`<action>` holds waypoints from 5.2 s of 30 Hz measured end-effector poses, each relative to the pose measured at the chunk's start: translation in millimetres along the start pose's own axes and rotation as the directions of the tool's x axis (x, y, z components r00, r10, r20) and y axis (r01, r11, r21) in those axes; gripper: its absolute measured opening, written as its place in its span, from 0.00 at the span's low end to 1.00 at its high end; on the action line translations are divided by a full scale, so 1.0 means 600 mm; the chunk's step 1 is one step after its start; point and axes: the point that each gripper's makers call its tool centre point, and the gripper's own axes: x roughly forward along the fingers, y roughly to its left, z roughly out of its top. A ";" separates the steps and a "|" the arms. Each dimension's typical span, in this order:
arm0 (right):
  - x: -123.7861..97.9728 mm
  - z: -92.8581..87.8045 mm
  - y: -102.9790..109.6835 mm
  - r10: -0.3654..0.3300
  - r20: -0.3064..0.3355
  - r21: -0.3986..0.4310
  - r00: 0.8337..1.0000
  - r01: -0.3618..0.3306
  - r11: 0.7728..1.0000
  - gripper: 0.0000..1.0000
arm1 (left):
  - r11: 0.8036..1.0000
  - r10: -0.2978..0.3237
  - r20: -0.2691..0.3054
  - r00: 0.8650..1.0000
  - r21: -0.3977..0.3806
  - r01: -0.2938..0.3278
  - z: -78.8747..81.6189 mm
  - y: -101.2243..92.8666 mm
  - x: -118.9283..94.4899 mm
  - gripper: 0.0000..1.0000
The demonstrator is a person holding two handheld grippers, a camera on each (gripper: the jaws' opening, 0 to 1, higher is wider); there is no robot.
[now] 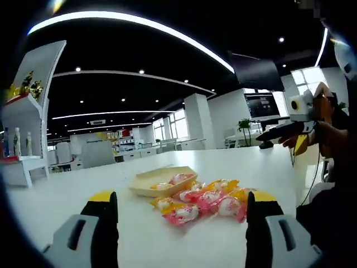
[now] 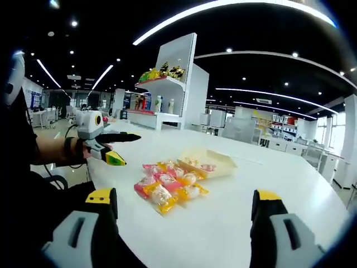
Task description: Pick up the marshmallows scattered on the table and place them into the bowl on the table
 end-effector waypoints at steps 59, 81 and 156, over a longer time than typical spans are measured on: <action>-0.014 0.010 -0.002 -0.008 0.014 -0.001 1.000 0.008 1.000 0.97 | 1.000 0.011 -0.071 0.997 0.019 -0.010 0.030 -0.036 -0.076 0.95; 0.003 -0.015 0.012 0.020 -0.013 0.015 1.000 -0.020 1.000 0.97 | 0.998 0.014 -0.057 0.998 0.057 -0.011 0.045 -0.046 -0.088 0.95; 0.177 -0.045 -0.037 -0.001 -0.149 0.046 0.989 0.008 0.999 0.70 | 0.992 -0.024 -0.092 0.995 0.117 0.035 0.055 -0.088 -0.082 0.95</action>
